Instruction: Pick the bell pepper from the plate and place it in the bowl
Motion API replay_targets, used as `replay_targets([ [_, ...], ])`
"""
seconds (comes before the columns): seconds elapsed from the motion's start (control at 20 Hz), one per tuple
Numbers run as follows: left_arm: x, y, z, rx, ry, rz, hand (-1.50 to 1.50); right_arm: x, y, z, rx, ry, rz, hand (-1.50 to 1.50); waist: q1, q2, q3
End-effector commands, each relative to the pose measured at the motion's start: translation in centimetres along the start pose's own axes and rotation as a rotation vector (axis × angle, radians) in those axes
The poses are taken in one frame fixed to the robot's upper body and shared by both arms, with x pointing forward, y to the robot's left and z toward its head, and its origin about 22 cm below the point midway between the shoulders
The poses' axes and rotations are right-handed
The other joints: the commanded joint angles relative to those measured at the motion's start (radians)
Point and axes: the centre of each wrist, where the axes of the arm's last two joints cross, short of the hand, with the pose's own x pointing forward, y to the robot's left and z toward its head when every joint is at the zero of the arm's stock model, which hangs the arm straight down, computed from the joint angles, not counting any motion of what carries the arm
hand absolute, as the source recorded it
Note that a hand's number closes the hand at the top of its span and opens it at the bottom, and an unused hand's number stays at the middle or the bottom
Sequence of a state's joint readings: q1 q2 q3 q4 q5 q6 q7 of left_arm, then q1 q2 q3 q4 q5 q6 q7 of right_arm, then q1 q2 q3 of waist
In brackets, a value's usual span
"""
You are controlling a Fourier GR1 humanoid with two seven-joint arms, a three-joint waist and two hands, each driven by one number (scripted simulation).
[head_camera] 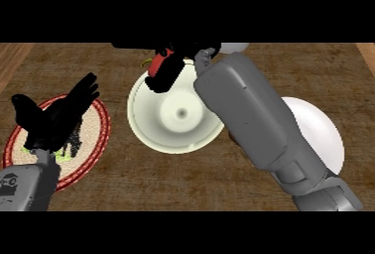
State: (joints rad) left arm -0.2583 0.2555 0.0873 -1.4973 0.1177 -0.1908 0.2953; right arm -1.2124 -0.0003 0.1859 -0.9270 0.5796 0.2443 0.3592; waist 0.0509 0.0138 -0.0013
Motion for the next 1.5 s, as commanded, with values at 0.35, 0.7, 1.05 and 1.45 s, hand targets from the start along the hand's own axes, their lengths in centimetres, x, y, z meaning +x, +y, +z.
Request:
replay_targets([
  [0.35, 0.6, -1.6, -1.7, -0.08, -0.01, -0.005, 0.0, -5.2, 3.9, -2.6, 0.084, 0.169, -0.337, -1.5, 0.07, 0.018, -0.001],
  [0.7, 1.5, -2.6, -2.3, -0.093, -0.048, -0.01, 0.0, -7.7, 6.5, -2.4, -0.031, 0.082, -0.44, -1.5, 0.09, 0.022, 0.0],
  [1.05, 1.1, -1.5, -2.1, -0.06, -0.013, -0.016, 0.0, -6.2, 4.7, -3.4, -0.208, 0.061, -0.435, -1.5, 0.07, 0.017, 0.0],
  [1.45, 0.9, 0.1, -0.1, -0.013, 0.005, 0.007, 0.0, -10.8, 2.2, -2.7, -0.392, 0.104, -0.473, -1.5, 0.012, 0.003, 0.002],
])
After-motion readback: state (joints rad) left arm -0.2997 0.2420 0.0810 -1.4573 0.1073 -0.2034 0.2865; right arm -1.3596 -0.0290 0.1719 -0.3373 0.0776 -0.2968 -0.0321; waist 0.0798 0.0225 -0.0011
